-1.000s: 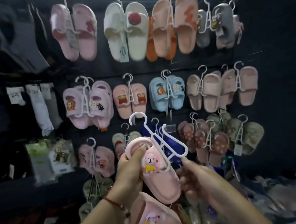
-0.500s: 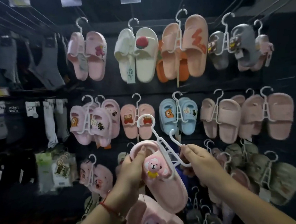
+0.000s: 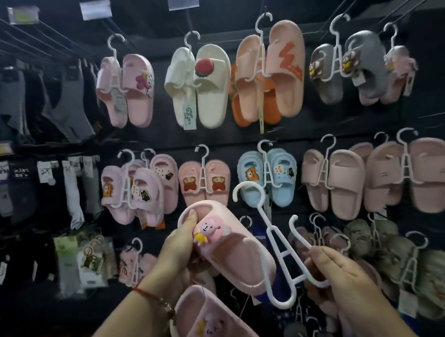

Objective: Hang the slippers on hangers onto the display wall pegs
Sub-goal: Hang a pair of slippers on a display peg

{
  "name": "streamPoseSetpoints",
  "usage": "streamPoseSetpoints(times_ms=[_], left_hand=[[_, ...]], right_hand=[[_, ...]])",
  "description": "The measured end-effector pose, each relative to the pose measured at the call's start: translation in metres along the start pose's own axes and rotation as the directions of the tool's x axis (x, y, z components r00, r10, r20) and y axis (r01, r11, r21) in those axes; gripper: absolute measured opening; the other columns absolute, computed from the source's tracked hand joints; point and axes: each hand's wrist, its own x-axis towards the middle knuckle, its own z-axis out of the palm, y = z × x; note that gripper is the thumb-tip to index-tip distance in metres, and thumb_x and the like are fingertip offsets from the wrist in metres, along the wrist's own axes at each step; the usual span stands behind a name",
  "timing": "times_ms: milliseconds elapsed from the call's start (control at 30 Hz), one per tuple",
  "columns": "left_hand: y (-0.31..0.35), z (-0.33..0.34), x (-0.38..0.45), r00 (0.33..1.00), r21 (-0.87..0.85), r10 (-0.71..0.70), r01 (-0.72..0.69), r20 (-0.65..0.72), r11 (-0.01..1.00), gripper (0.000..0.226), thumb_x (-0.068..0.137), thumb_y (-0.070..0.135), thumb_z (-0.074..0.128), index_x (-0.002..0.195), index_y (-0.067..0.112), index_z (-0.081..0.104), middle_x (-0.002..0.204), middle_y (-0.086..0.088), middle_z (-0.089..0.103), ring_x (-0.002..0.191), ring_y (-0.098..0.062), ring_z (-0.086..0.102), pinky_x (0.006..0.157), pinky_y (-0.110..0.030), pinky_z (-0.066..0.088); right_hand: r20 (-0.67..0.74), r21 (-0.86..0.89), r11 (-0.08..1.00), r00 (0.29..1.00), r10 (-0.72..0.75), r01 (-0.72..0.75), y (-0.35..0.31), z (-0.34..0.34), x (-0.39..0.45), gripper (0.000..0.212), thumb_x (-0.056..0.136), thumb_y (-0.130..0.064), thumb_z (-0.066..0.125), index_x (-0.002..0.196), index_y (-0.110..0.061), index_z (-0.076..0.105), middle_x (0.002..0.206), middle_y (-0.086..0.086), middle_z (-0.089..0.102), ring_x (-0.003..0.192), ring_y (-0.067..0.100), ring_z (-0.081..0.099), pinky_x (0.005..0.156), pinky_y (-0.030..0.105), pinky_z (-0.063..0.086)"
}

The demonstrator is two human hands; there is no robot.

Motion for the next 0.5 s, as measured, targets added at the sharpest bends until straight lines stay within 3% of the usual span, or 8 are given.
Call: streamPoseSetpoints(times_ms=[67,100,167,200,267,333,433,500], left_hand=[[0.002,0.002,0.003,1.0,0.01,0.013,-0.013,0.003,1.0,0.047,0.098,0.055,0.054,0.109,0.012,0.072,0.097,-0.018,0.077,0.091,-0.041,0.072,0.089,-0.063,0.055],[0.002,0.003,0.005,1.0,0.011,0.023,-0.023,0.021,1.0,0.046,0.099,0.053,0.055,0.107,0.012,0.072,0.094,-0.016,0.077,0.088,-0.038,0.073,0.087,-0.061,0.057],[0.002,0.008,0.005,0.998,0.006,0.038,-0.039,0.054,0.999,0.04,0.1,0.048,0.055,0.102,0.012,0.07,0.078,-0.01,0.077,0.064,-0.024,0.072,0.066,-0.043,0.061],[0.003,0.011,0.005,0.996,-0.005,0.048,-0.048,0.076,0.999,0.036,0.1,0.045,0.056,0.101,0.011,0.069,0.072,-0.008,0.075,0.055,-0.019,0.069,0.055,-0.035,0.06],[0.002,0.016,0.005,0.993,-0.051,0.049,-0.044,0.109,0.998,0.035,0.099,0.043,0.062,0.106,0.009,0.069,0.078,-0.012,0.074,0.055,-0.021,0.07,0.046,-0.031,0.055],[-0.001,0.02,0.01,0.985,-0.051,0.065,-0.057,0.16,0.997,0.039,0.094,0.044,0.068,0.113,0.011,0.071,0.098,-0.017,0.074,0.071,-0.027,0.074,0.052,-0.034,0.058],[-0.004,0.023,0.009,0.97,0.029,0.116,-0.125,0.212,0.992,0.039,0.097,0.045,0.061,0.121,0.015,0.066,0.103,-0.013,0.076,0.081,-0.026,0.074,0.054,-0.032,0.057],[-0.004,0.023,0.01,0.975,0.054,0.076,-0.089,0.207,0.995,0.041,0.1,0.05,0.053,0.121,0.016,0.064,0.1,-0.011,0.076,0.081,-0.024,0.073,0.057,-0.033,0.054]], right_hand=[[0.01,0.196,0.979,0.998,0.06,-0.061,-0.01,0.001,-0.002,0.031,0.101,-0.02,0.049,0.077,-0.004,0.06,0.057,0.01,0.059,0.049,0.017,0.056,0.051,0.03,0.052],[0.052,0.279,0.957,0.996,0.068,-0.08,-0.016,0.005,-0.003,0.027,0.1,-0.018,0.05,0.082,-0.002,0.059,0.062,0.013,0.064,0.056,0.019,0.062,0.06,0.035,0.056],[0.133,0.345,0.934,0.99,0.05,-0.093,-0.029,0.02,-0.006,0.022,0.092,-0.023,0.054,0.087,-0.002,0.061,0.09,0.026,0.071,0.084,0.031,0.068,0.086,0.048,0.053],[0.166,0.34,0.935,0.985,0.041,-0.096,-0.035,0.029,-0.007,0.024,0.089,-0.027,0.055,0.088,-0.005,0.064,0.103,0.028,0.07,0.094,0.035,0.066,0.093,0.049,0.049],[0.224,0.31,0.945,0.974,0.037,-0.107,-0.042,0.047,-0.002,0.029,0.094,-0.033,0.053,0.091,-0.01,0.07,0.106,0.022,0.07,0.093,0.029,0.066,0.084,0.038,0.052],[0.228,0.345,0.928,0.972,0.062,-0.14,-0.049,0.067,0.009,0.035,0.102,-0.032,0.046,0.106,-0.009,0.071,0.103,0.016,0.074,0.087,0.024,0.069,0.074,0.033,0.053],[0.2,0.496,0.832,0.965,0.169,-0.249,-0.057,0.089,0.03,0.031,0.104,-0.031,0.048,0.103,-0.007,0.068,0.094,0.017,0.075,0.075,0.026,0.072,0.063,0.037,0.057],[0.163,0.528,0.805,0.963,0.216,-0.27,-0.055,0.098,0.042,0.033,0.103,-0.035,0.049,0.106,-0.008,0.068,0.099,0.019,0.075,0.082,0.03,0.075,0.064,0.041,0.061]])
